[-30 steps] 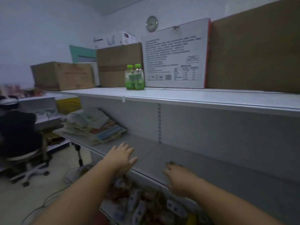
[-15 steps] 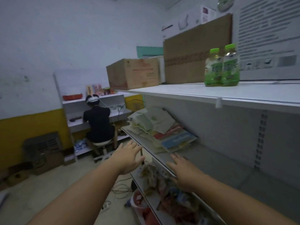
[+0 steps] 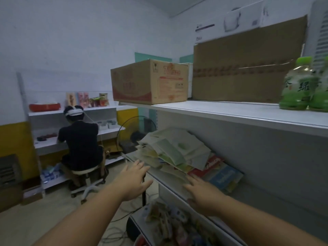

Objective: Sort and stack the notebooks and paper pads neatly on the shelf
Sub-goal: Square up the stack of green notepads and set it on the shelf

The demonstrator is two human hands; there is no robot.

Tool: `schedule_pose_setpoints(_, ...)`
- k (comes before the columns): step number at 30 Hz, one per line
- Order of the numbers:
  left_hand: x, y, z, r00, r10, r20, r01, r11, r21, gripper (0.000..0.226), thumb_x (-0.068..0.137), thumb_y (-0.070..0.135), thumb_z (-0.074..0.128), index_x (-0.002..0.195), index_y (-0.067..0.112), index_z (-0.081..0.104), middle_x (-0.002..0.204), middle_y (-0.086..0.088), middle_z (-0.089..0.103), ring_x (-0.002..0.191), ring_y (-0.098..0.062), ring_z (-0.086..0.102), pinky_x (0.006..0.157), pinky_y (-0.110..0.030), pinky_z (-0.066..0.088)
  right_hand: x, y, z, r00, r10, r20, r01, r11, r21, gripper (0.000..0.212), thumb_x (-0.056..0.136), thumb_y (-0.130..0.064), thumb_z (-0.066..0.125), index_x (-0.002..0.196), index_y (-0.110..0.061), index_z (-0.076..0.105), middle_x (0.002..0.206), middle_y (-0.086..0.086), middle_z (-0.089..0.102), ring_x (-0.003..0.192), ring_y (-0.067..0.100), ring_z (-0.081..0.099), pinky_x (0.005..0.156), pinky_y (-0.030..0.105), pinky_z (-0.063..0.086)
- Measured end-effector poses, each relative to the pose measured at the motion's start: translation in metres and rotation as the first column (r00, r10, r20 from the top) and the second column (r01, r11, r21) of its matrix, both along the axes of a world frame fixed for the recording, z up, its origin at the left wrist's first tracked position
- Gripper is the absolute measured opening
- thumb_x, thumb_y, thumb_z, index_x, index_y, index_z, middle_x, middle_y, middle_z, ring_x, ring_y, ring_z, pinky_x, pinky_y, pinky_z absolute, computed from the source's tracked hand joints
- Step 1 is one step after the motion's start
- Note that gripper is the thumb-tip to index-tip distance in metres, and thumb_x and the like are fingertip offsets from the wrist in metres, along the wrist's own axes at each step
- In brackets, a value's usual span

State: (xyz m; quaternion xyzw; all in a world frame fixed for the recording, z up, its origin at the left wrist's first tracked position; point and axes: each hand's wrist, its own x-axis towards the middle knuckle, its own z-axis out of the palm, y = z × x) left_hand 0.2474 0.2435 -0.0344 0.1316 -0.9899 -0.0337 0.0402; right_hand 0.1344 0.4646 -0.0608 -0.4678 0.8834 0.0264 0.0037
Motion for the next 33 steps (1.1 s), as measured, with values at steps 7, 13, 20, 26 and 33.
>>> schedule_pose_setpoints(7,-0.061,-0.06,-0.009,0.999,-0.034,-0.027,0.042,0.924,0.38,0.062,0.092,0.043,0.051,0.147,0.025,0.028,0.156,0.003,0.021,0.141,-0.017,0.026,0.114,-0.032,0.026,-0.039,-0.043,0.001,0.947,-0.285,0.151,0.313,0.923,-0.221,0.028,0.086,-0.029,0.044,0.106,-0.015,0.057,0.109,0.01,0.06,0.101,0.029,0.058,0.079,0.033,0.049)
schedule_pose_setpoints(13,-0.131,-0.074,0.002,0.975,-0.027,-0.222,0.139,0.851,0.507,0.044,0.09,0.021,0.055,0.133,0.02,0.05,0.137,0.001,0.049,0.124,-0.014,0.047,0.097,-0.022,0.037,-0.086,-0.074,0.015,0.86,-0.439,0.259,0.509,0.766,-0.393,0.029,0.092,-0.029,0.047,0.117,-0.018,0.055,0.121,0.002,0.058,0.112,0.02,0.056,0.075,0.023,0.04)
schedule_pose_setpoints(20,-0.2,-0.106,0.025,0.984,-0.129,-0.123,0.169,0.897,0.407,0.052,0.092,0.025,0.052,0.142,0.017,0.038,0.144,-0.004,0.043,0.116,-0.019,0.052,0.083,-0.018,0.039,-0.148,-0.105,0.016,0.746,-0.498,0.442,0.666,0.543,-0.511,0.033,0.092,-0.028,0.052,0.122,-0.014,0.055,0.12,0.008,0.062,0.11,0.024,0.057,0.086,0.025,0.043)
schedule_pose_setpoints(26,-0.255,-0.122,0.036,0.992,-0.129,-0.019,0.122,0.873,0.472,0.056,0.091,0.034,0.057,0.142,0.015,0.04,0.144,-0.005,0.045,0.126,-0.022,0.048,0.103,-0.025,0.04,-0.171,-0.104,0.002,0.625,-0.361,0.692,0.779,0.243,-0.578,0.007,0.073,-0.033,0.062,0.078,-0.027,0.064,0.09,0.012,0.068,0.087,0.032,0.065,0.08,0.053,0.054)
schedule_pose_setpoints(33,-0.287,-0.11,0.054,0.974,-0.228,0.019,0.105,0.52,0.848,0.042,0.085,0.021,0.068,0.123,0.012,0.052,0.106,-0.002,0.059,0.085,-0.019,0.059,0.083,-0.033,0.054,-0.154,-0.129,0.014,0.543,-0.165,0.823,0.839,0.059,-0.541,0.016,0.088,-0.003,0.059,0.103,-0.006,0.063,0.082,0.011,0.064,0.068,0.018,0.059,0.056,0.019,0.05)
